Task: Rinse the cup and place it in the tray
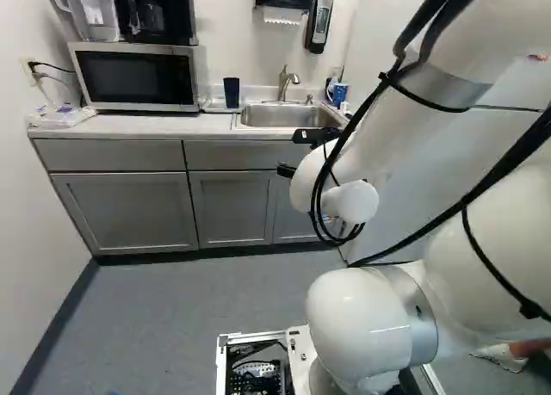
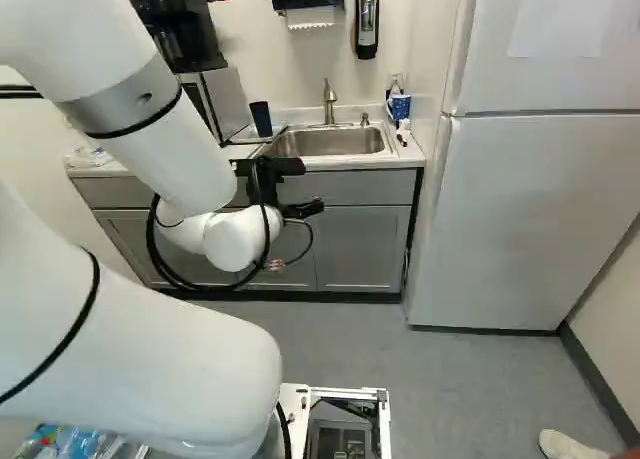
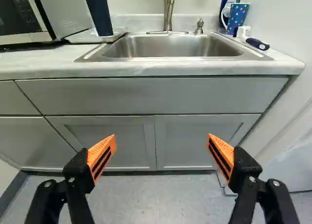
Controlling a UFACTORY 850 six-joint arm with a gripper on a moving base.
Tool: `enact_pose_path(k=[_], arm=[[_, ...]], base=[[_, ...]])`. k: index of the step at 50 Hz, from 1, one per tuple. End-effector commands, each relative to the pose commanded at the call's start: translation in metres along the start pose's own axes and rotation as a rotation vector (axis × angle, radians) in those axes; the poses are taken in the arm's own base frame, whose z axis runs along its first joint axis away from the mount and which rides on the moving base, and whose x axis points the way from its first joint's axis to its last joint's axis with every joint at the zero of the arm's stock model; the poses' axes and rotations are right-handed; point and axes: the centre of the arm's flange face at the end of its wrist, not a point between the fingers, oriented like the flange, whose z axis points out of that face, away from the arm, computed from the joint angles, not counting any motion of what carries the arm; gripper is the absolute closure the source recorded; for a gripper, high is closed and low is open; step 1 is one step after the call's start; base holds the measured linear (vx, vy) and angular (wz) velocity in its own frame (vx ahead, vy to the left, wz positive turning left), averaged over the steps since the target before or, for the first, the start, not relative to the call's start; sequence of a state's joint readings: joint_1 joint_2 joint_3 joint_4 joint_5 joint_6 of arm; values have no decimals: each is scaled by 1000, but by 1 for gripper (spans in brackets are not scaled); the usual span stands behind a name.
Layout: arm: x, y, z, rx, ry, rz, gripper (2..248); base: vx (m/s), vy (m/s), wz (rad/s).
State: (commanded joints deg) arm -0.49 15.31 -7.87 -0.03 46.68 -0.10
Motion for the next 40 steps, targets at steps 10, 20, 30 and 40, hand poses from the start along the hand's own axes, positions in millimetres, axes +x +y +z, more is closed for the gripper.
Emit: enact_pose_path(k=[10,20,30,40], arm=[[-8,-1,-6,4,10,0,3],[-14,-2,-10,7,17,-1,3],[-16,-2,-12,8,20,-1,3],[-16,-2,-12,8,20,-1,3]], base=[[0,0,0],[0,0,0],[0,0,0],[0,0,0]])
